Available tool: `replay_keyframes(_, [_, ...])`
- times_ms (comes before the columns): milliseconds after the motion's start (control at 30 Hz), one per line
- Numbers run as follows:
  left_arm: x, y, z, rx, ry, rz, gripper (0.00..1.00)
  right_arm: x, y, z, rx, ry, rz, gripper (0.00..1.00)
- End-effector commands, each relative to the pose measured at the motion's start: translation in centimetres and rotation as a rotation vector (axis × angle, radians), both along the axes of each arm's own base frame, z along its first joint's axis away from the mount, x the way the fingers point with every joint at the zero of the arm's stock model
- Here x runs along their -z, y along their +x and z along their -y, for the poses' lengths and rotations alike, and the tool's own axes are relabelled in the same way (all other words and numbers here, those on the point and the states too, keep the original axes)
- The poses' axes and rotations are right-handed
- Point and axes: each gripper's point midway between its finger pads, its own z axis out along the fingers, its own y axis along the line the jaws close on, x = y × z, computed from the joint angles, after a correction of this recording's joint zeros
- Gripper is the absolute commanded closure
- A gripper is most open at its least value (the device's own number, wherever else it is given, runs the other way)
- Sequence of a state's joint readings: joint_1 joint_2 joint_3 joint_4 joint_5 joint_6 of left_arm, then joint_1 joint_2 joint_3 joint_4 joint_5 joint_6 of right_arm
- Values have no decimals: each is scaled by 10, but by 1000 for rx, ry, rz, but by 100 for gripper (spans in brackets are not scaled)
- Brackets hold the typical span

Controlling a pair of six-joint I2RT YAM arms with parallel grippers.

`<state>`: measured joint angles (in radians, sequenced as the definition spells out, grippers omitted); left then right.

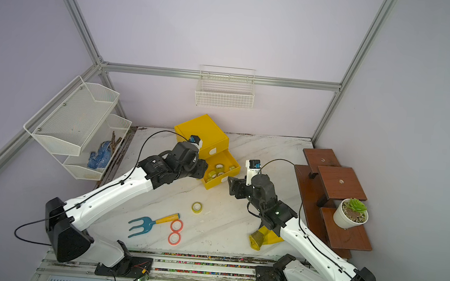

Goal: Place the transparent tape into the drawer according to color
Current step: Place the tape in the drawer.

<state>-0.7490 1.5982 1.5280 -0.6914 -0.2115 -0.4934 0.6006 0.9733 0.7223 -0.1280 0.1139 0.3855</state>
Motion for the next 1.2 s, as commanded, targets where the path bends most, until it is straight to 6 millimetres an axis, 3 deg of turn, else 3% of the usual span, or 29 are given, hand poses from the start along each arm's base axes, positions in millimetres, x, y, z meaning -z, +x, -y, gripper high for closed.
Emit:
replay_keyframes(0, [4,17,34,91,5,-2,62,-3,-3,19,88,9,23,18])
replay_keyframes(167, [29,40,58,104,34,-38,62,-5,-12,27,93,10,41,17])
replay_keyframes(367, [51,57,67,78,61,-56,60,-3,-19,23,48,10,45,17])
replay_keyframes(533, [53,58,68,78,56,-64,35,-1,-21,16,7,20,33,15])
replay_keyframes(767, [17,46,65,85,1,-10,15,-3,-22,15,3,36,33,14])
replay_keyframes(933, [-31,19,63,109,-33,95,3,-2,-25,4,-54,41,18,14])
replay_keyframes(1067, [-58,-3,43,103,-70,152,0,6,-25,-4,-92,41,-12,14])
replay_keyframes(1167, [-63,-21,17,71,-87,182,0,15,-27,-15,-148,38,-44,14])
